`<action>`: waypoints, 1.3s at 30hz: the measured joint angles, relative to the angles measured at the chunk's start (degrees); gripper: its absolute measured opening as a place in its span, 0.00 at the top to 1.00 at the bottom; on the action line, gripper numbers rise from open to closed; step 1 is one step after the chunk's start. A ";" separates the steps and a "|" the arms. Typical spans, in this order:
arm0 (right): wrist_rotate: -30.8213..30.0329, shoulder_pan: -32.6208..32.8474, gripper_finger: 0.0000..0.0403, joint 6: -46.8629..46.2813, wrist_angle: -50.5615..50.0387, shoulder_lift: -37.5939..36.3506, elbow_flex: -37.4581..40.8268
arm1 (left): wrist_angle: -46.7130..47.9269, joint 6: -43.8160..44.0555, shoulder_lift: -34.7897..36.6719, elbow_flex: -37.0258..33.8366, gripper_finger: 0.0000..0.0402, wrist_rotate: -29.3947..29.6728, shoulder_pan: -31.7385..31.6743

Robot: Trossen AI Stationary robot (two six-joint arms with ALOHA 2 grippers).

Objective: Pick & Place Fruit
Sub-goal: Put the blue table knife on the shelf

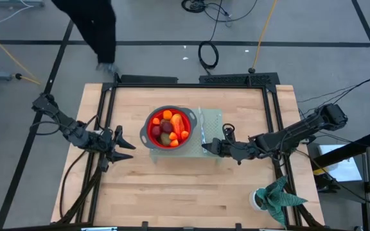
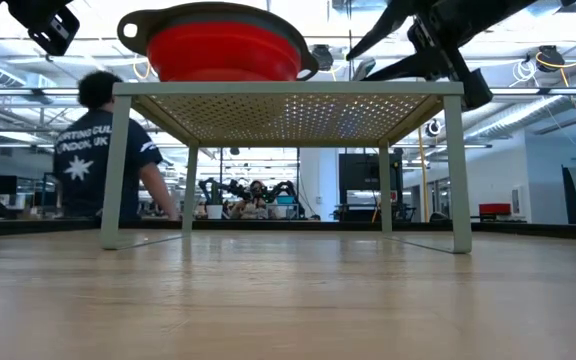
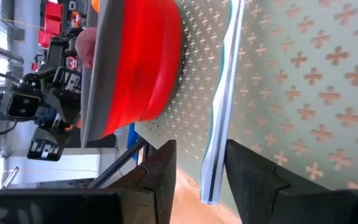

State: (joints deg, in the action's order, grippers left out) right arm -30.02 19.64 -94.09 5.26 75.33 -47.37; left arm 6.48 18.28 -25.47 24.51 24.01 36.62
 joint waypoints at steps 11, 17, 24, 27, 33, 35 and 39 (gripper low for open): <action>1.90 0.37 0.69 -2.19 -0.58 0.42 -0.02 | 0.11 -0.07 0.00 0.00 0.57 0.02 0.00; 1.61 0.65 0.69 -2.30 -0.51 1.52 -0.09 | 0.12 -0.07 0.02 0.00 0.57 0.02 0.00; 1.57 0.74 0.69 -1.98 -0.46 1.51 -0.09 | -0.13 -0.04 0.02 0.00 0.57 0.02 0.00; 1.50 0.74 0.69 -1.91 -0.37 1.51 -0.09 | -0.11 -0.04 0.02 0.00 0.57 0.02 0.00; 1.36 0.74 0.69 -1.74 0.06 1.20 -0.09 | -0.11 -0.04 0.02 0.00 0.57 0.00 0.00; 1.20 0.74 0.69 -1.48 0.30 1.02 -0.08 | -0.05 -0.02 0.02 0.00 0.57 0.00 0.00; 0.07 0.76 0.69 0.15 0.56 -0.28 -0.02 | 0.24 -0.02 0.00 0.00 0.57 -0.01 0.00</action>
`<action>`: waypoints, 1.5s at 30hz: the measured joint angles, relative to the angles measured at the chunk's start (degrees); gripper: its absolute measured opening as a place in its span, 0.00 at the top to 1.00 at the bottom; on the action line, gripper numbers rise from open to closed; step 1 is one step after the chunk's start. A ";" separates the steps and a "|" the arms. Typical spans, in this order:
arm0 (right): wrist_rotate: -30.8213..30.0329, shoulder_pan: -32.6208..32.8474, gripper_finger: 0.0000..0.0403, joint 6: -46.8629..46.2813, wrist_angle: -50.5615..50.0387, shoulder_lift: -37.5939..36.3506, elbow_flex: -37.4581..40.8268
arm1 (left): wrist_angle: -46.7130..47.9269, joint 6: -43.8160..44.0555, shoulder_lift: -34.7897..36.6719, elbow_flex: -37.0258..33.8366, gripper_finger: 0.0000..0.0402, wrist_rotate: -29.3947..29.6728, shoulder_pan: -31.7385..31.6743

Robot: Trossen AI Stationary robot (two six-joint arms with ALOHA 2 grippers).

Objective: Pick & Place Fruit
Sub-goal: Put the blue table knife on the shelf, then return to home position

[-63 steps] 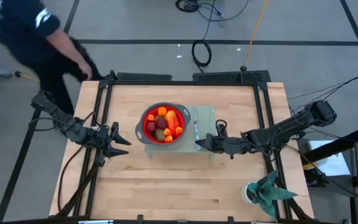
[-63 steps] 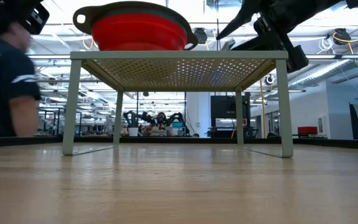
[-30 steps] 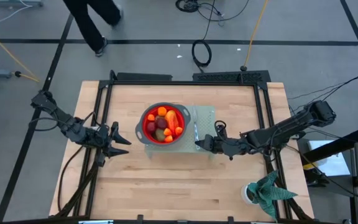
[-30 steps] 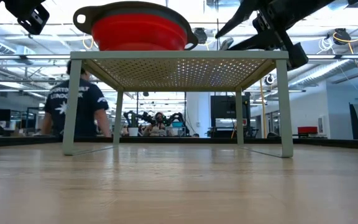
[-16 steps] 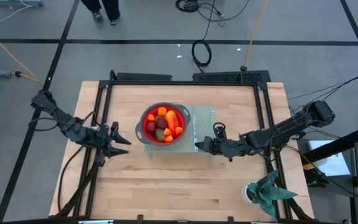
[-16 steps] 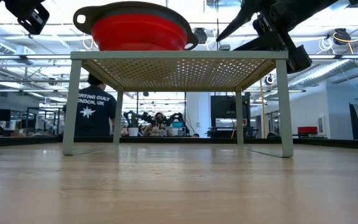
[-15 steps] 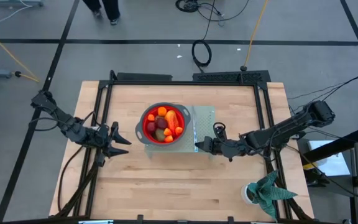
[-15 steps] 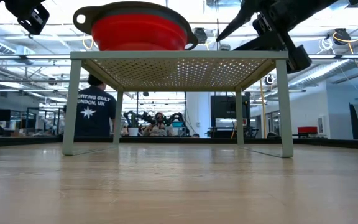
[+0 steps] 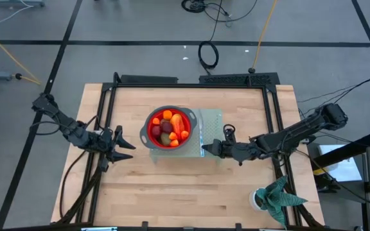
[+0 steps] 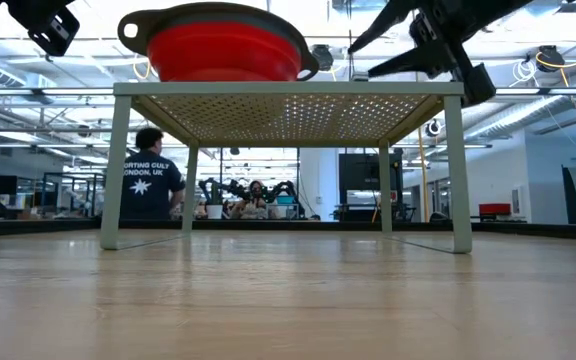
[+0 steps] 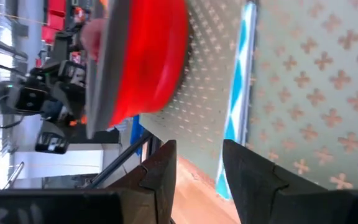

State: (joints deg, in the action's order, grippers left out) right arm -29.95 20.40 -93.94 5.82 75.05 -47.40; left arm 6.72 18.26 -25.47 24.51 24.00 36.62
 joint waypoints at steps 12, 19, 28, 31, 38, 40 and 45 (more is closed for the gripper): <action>-0.12 -0.02 0.69 18.75 -0.04 -8.61 0.00 | -0.02 -1.03 0.00 0.00 0.57 -0.54 0.00; -0.03 -0.02 0.70 31.93 -0.33 -12.32 0.00 | -0.04 -1.38 0.00 0.00 0.57 -0.55 0.00; -0.05 -0.04 0.97 50.51 -3.68 -18.10 0.02 | -0.73 -1.64 0.02 0.00 0.57 2.09 0.00; 0.10 -0.04 0.98 60.59 -5.33 -20.76 0.02 | -0.98 -1.64 0.02 0.00 0.57 3.43 0.00; 6.44 -0.02 0.99 83.76 -5.65 -27.30 0.02 | -1.05 -1.16 0.00 0.00 0.57 7.40 0.00; 6.86 -0.05 0.99 85.02 -7.31 -29.24 0.02 | -1.05 -2.35 0.12 0.00 0.57 7.83 -0.11; 8.06 -0.06 1.00 85.17 -16.08 -33.60 0.04 | -0.86 -5.62 2.11 0.00 0.57 6.99 -1.66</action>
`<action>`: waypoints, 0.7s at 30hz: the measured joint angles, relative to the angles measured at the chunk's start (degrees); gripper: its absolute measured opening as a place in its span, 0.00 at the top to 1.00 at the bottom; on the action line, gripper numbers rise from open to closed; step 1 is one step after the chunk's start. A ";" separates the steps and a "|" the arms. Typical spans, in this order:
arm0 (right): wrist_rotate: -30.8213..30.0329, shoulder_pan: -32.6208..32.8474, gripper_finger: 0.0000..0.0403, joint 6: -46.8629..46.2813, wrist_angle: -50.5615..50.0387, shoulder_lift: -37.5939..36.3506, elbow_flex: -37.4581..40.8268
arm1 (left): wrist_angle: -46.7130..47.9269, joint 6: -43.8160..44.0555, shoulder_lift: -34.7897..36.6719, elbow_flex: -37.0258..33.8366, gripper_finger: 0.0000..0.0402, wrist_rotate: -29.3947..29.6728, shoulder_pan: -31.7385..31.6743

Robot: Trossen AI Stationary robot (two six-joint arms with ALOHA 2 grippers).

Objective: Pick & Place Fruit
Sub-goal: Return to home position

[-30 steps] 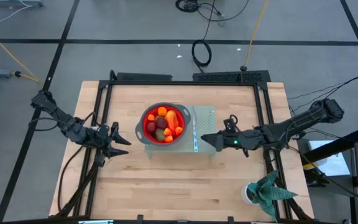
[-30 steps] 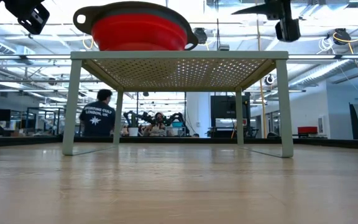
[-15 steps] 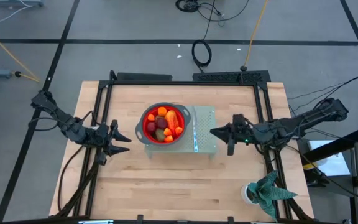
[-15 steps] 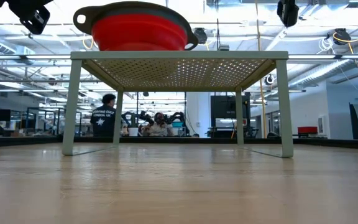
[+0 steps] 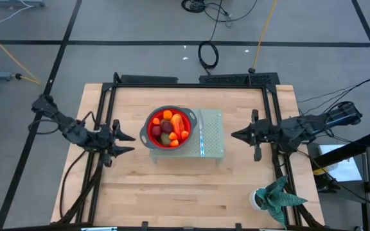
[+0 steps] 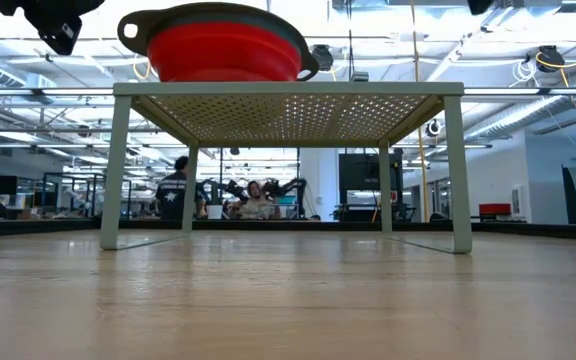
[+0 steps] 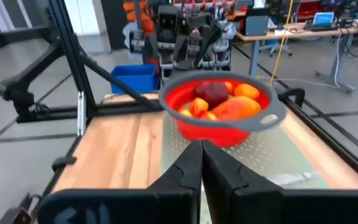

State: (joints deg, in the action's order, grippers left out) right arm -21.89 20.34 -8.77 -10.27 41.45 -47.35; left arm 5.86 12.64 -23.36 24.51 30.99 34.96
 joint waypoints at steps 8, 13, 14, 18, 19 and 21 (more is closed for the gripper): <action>2.56 0.00 1.00 2.15 -6.30 -5.07 0.00 | 5.37 -3.86 7.50 0.00 0.57 -2.87 -2.88; 2.69 0.00 1.00 0.65 -11.02 -7.33 0.02 | 9.94 -3.98 12.67 0.02 0.57 -3.08 -4.11; 2.69 0.00 1.00 0.61 -11.66 -7.79 0.02 | 10.89 -3.98 13.54 0.02 0.57 -3.49 -4.26; 2.67 0.00 1.00 0.64 -13.14 -9.76 0.11 | 15.03 -3.93 16.56 0.02 0.57 -5.63 -4.81; 2.67 0.00 1.00 0.71 -13.03 -10.31 0.42 | 15.76 -3.86 17.30 0.02 0.57 -5.69 -4.90; 2.65 0.00 1.00 0.85 -13.15 -11.91 1.68 | 17.00 -3.74 18.62 0.02 0.57 -5.69 -5.07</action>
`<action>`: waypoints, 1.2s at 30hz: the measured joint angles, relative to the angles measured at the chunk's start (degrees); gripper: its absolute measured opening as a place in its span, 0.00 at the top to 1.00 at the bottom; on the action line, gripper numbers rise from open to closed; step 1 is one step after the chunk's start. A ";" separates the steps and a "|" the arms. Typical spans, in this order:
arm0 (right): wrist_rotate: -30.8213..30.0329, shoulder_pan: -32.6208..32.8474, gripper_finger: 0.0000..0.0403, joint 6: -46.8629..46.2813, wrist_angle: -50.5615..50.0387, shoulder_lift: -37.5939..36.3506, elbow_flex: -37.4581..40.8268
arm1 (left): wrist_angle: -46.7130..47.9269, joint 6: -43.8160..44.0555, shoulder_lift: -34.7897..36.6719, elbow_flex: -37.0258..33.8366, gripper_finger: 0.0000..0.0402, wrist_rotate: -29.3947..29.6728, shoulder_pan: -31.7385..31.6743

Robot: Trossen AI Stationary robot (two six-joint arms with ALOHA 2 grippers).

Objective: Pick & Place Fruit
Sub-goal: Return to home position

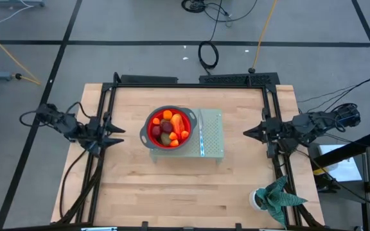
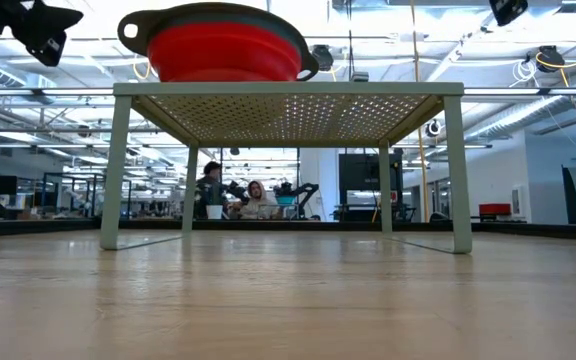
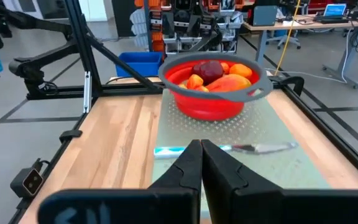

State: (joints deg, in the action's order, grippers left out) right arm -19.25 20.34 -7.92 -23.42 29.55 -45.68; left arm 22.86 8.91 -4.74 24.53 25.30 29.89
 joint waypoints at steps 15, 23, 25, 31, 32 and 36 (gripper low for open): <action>-0.26 0.00 1.00 -0.63 6.20 -17.05 12.68 | -2.25 -3.89 3.68 -1.79 0.57 0.03 0.02; -1.92 0.00 1.00 0.41 5.91 -25.00 16.90 | -13.67 -1.38 3.80 -12.25 0.57 -2.97 0.02; -1.94 0.00 1.00 -0.25 5.72 -26.35 18.28 | -14.16 -0.57 4.44 -12.98 0.57 -2.97 0.02; -1.84 0.00 1.00 -0.29 5.62 -28.94 22.74 | -13.69 -2.37 4.38 -13.27 0.57 -2.97 0.02; -1.82 0.00 1.00 -0.20 5.69 -29.07 23.24 | -13.35 -2.30 4.38 -13.31 0.57 -2.96 0.02; -1.06 0.00 1.00 -0.17 5.73 -29.08 25.22 | -14.97 -0.94 4.40 -15.42 0.57 -2.95 0.02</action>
State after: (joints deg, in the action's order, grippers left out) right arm -20.30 20.34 -8.10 -17.69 0.47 -20.46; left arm 7.89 7.97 -0.34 9.11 22.35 29.91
